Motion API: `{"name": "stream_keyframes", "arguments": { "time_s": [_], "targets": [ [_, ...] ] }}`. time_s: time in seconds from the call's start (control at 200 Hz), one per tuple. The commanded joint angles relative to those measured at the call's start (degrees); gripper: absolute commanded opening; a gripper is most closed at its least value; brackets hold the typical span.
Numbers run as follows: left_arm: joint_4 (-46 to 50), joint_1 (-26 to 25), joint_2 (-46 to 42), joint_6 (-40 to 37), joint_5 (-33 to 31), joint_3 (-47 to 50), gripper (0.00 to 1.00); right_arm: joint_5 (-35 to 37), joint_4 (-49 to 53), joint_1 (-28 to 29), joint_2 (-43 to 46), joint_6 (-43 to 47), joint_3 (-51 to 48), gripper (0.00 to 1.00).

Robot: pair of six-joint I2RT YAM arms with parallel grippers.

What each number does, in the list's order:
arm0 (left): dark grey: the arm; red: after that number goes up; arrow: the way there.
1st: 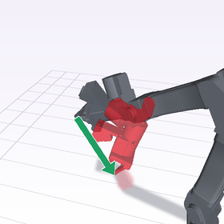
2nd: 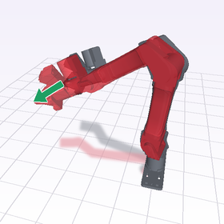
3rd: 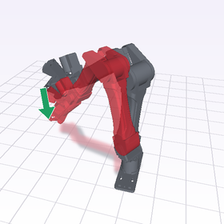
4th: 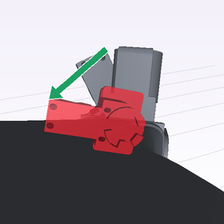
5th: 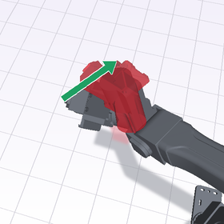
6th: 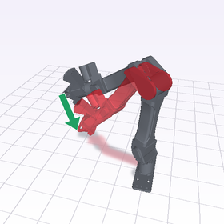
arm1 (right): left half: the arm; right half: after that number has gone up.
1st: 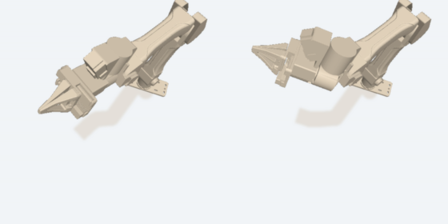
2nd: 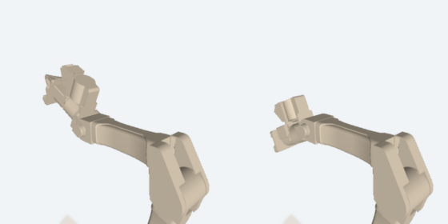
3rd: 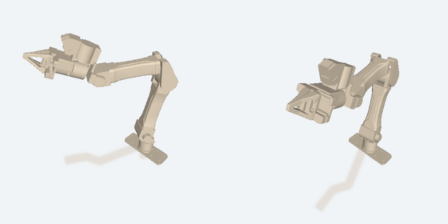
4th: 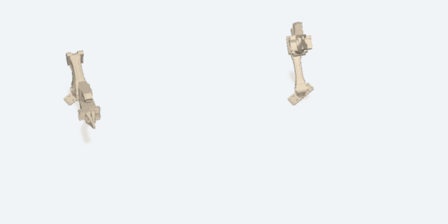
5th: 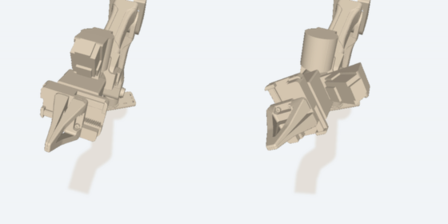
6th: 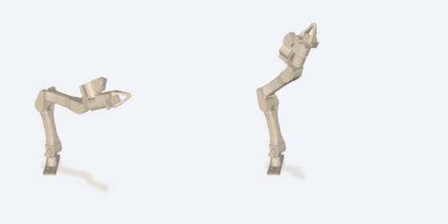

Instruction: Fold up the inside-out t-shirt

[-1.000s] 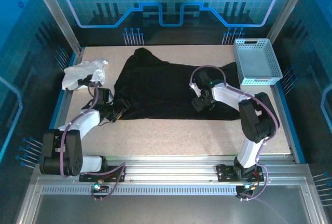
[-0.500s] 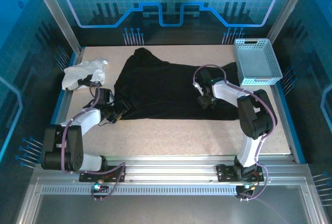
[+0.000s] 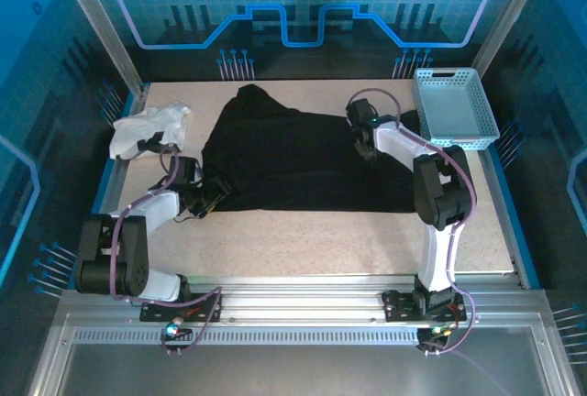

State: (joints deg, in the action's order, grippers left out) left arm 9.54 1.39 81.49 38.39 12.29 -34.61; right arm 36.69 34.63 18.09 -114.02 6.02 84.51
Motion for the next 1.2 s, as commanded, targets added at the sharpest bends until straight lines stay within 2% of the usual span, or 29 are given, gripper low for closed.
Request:
{"name": "stream_keyframes", "arguments": {
  "time_s": [0.0,0.08,0.21,0.355,0.49,0.795,1.005,1.195],
  "targets": [
    [0.04,0.59,0.24,-2.07,-1.57,1.12,0.63,4.42,5.09,-0.87,0.87,-3.0,1.35,0.57],
    [0.04,0.54,0.16,-2.09,-1.64,1.12,0.63,2.45,7.29,-0.71,3.94,-4.5,-1.95,0.59],
    [0.15,0.55,0.07,-1.92,-1.44,0.87,0.63,-2.93,9.85,-0.33,8.52,-6.68,-9.59,0.68],
    [0.47,0.55,-0.27,-1.76,-0.94,0.43,0.63,-4.25,9.16,-0.42,11.15,-7.93,-15.98,0.74],
    [0.48,0.55,-0.94,-1.6,-0.83,0.42,0.63,-5.22,8.16,-0.86,10.99,-8.42,-17.01,0.75],
    [0.3,0.55,-1.07,-1.51,-0.91,0.51,0.63,-2.95,5.21,-5.34,6.42,-8.45,-13.65,0.72],
    [0.44,0.55,-0.92,-1.78,-1.13,0.67,0.63,-0.91,4.17,-7.9,3.4,-6.77,-6.16,0.67],
    [0.39,0.55,-0.9,-2.02,-1.49,0.83,0.63,4.06,6.22,-9.71,-0.37,-5.72,1.36,0.62]
  ]
}}
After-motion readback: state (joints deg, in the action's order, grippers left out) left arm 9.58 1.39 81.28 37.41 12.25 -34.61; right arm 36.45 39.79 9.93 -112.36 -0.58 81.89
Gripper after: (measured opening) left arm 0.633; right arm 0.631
